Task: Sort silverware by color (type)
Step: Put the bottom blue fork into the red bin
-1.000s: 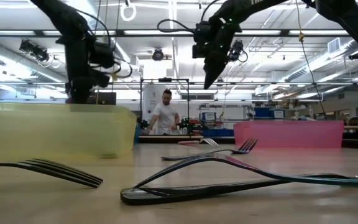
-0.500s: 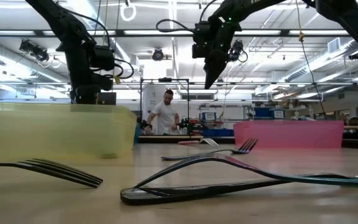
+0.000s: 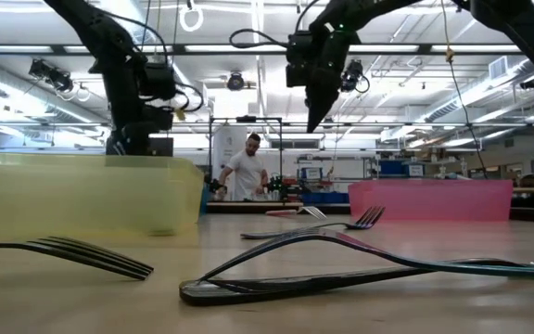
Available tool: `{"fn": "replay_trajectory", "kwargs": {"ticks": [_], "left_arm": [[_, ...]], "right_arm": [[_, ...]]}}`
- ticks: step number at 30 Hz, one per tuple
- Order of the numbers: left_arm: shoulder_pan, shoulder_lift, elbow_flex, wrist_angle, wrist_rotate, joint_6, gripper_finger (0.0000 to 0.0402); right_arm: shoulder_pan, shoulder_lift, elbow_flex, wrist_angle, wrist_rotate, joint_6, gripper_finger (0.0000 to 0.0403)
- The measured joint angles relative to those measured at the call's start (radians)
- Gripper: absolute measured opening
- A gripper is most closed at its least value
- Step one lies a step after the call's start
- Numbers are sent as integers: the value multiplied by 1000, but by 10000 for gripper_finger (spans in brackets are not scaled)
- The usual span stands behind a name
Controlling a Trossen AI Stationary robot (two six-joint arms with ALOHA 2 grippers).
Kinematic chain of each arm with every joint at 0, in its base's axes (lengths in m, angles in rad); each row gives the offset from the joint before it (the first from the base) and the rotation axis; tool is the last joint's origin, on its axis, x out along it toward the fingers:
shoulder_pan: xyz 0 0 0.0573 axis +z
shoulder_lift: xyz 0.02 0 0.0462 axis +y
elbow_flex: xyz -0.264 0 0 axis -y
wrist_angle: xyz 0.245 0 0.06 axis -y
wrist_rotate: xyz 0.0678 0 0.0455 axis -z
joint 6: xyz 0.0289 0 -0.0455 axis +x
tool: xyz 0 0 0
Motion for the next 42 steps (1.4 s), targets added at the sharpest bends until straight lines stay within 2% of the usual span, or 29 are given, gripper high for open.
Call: {"fn": "replay_trajectory", "kwargs": {"ticks": [8, 13, 19, 30, 36, 42], "left_arm": [[-133, 0, 86, -22, 0, 5, 116], [-235, 0, 96, -34, 2, 3, 116], [-359, 0, 96, -100, 1, -29, 116], [-617, 0, 96, -118, 1, -112, 116], [-777, 0, 96, -150, 1, -209, 116], [-934, 0, 96, -133, 1, -315, 116]], "right_arm": [[78, 0, 0, -120, -90, 88, 82], [165, 0, 0, -167, -122, 101, 82], [288, 0, 0, -216, -122, 190, 82], [563, 0, 0, -269, -122, 418, 82], [708, 0, 0, -263, -45, 570, 82], [819, 0, 0, -225, -12, 752, 82]]}}
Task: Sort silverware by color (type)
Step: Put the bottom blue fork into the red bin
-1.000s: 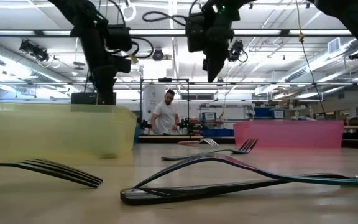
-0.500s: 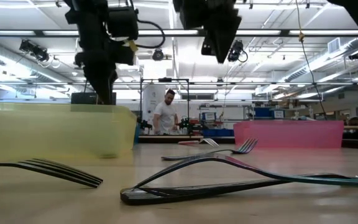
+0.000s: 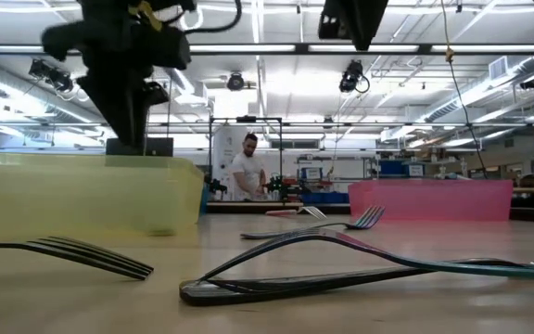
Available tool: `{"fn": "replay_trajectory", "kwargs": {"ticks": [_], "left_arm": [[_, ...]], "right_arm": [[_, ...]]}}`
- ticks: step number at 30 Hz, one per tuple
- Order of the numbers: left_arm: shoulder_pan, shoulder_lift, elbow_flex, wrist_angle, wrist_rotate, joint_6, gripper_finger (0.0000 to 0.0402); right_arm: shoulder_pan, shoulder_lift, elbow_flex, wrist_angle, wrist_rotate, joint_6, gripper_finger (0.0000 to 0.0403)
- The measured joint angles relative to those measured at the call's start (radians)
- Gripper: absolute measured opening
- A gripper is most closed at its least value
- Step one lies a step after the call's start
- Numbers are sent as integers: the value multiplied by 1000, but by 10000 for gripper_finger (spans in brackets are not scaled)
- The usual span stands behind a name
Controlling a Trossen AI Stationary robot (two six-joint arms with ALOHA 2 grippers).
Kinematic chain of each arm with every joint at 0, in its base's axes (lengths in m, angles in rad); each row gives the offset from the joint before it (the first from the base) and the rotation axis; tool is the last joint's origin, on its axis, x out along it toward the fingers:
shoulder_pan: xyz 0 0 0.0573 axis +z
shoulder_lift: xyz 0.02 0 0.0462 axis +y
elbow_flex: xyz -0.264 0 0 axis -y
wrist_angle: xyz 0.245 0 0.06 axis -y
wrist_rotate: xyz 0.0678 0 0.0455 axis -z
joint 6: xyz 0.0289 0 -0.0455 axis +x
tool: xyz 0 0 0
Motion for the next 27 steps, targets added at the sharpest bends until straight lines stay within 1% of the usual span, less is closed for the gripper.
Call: {"fn": "replay_trajectory", "kwargs": {"ticks": [5, 8, 13, 17, 20, 23, 27], "left_arm": [[-120, 0, 0, 38, -1, -112, 116], [-187, 0, 0, 65, 0, -171, 116], [-279, 0, 0, 115, -1, -260, 116], [-332, 0, 0, 142, -1, -288, 116], [-363, 0, 0, 144, -1, -288, 116], [-382, 0, 0, 145, -1, -288, 116], [-391, 0, 0, 145, -1, -288, 116]], "right_arm": [[91, 0, 0, 56, 76, 46, 82], [133, 0, 0, 77, 111, 100, 82], [195, 4, -13, 140, 140, 174, 82], [232, 5, -76, 215, 127, 211, 86], [250, 5, -132, 264, 110, 253, 98], [271, 5, -176, 331, 110, 304, 114], [296, 5, -229, 434, 116, 315, 129]]}}
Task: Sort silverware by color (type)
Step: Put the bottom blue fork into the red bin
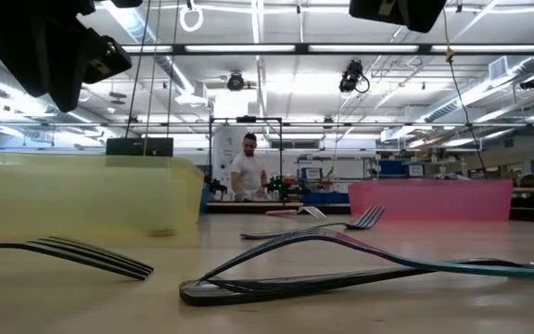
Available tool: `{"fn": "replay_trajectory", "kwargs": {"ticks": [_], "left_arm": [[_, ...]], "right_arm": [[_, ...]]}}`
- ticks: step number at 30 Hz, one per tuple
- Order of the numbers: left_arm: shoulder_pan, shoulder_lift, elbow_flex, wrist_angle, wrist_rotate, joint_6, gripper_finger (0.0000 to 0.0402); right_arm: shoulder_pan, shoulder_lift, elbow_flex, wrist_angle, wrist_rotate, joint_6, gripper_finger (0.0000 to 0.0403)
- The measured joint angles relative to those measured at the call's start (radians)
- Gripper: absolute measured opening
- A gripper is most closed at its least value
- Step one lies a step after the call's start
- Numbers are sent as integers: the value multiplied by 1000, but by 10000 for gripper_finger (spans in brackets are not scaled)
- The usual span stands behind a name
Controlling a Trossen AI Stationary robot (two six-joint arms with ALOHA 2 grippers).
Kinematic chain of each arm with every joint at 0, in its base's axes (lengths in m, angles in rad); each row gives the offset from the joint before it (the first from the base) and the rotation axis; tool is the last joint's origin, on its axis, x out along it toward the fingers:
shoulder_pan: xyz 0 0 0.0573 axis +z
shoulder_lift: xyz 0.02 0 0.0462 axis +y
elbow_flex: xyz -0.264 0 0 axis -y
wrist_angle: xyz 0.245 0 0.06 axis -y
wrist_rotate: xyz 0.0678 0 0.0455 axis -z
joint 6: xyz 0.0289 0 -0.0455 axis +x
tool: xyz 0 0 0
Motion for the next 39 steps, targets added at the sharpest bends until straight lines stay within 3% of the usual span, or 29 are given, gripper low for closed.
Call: {"fn": "replay_trajectory", "kwargs": {"ticks": [9, 19, 31, 39], "left_arm": [[0, 0, 0, 12, 0, -3, 116], [0, 0, 0, 23, 0, -32, 116], [0, 0, 0, 33, 0, -32, 116], [0, 0, 0, 64, 0, -26, 116]], "right_arm": [[41, -2, -159, 281, 35, 74, 129], [75, 0, -339, 475, 65, 166, 129], [110, -1, -444, 567, 84, 153, 129], [118, -1, -484, 584, 151, 130, 129]]}}
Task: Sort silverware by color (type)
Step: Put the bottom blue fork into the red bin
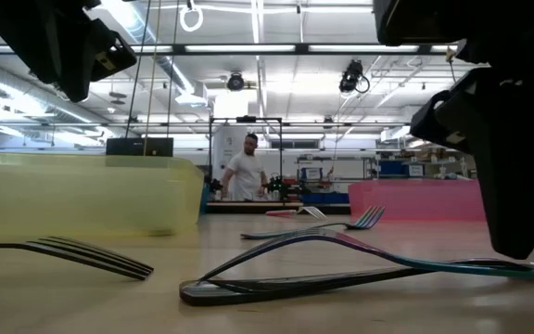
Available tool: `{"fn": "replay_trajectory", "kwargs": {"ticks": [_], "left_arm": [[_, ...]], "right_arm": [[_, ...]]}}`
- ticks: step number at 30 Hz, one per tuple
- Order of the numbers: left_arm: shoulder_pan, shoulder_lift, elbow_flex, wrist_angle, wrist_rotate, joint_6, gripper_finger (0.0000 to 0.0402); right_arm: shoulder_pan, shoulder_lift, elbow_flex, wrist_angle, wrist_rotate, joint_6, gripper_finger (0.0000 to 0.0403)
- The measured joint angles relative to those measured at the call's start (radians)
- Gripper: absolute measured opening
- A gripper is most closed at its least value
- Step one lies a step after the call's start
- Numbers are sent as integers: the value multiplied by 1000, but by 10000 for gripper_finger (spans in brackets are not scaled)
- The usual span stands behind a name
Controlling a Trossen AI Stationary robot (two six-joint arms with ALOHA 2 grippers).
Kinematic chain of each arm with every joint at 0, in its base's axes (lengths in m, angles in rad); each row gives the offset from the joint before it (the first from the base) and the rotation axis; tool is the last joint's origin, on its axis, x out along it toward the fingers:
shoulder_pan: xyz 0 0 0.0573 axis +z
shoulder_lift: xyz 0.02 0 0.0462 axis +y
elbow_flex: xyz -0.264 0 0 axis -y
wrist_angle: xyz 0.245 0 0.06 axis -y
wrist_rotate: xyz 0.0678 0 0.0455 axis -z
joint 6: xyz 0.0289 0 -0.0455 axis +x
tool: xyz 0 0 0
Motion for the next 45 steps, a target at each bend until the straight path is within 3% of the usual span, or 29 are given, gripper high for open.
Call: {"fn": "replay_trajectory", "kwargs": {"ticks": [20, 25, 34, 45], "left_arm": [[0, 0, 0, 2, 0, 2, 116], [0, 0, 0, 2, 0, 2, 116], [0, 0, 0, 2, 0, 1, 116], [3, 0, 0, 5, -1, -49, 116]], "right_arm": [[-11, -8, -105, 87, 52, 29, 121], [-23, -7, -111, 84, 52, 34, 96], [-37, -5, -113, 75, 52, 46, 17], [-43, -25, -118, 129, -64, 8, 17]]}}
